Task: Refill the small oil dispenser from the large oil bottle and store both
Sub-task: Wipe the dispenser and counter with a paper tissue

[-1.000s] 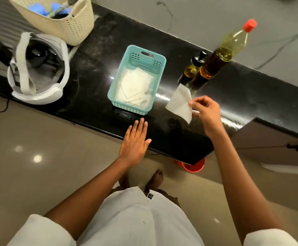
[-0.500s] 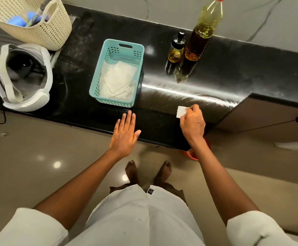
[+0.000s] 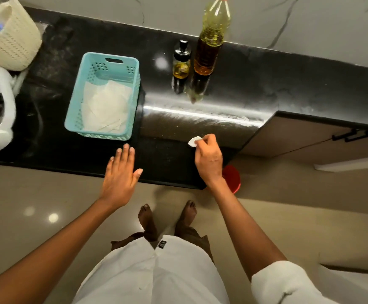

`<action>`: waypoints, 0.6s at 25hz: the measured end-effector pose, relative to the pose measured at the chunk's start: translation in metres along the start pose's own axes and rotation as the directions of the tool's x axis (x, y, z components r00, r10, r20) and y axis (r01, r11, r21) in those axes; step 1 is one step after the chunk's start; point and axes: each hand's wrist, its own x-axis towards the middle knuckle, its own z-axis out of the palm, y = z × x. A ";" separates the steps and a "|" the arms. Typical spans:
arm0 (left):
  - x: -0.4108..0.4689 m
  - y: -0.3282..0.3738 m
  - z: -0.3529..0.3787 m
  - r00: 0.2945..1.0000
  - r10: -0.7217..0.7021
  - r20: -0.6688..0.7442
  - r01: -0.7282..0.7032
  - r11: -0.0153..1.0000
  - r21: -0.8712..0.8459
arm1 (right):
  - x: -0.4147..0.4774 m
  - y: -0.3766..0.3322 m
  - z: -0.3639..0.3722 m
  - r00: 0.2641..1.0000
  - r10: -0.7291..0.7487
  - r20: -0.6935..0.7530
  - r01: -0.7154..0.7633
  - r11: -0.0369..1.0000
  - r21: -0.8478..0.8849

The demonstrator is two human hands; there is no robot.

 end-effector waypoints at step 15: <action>0.001 0.010 -0.003 1.000 -0.023 -0.019 0.022 0.997 -0.069 | 0.158 0.162 -0.068 0.804 0.571 -0.165 -0.541 0.818 0.195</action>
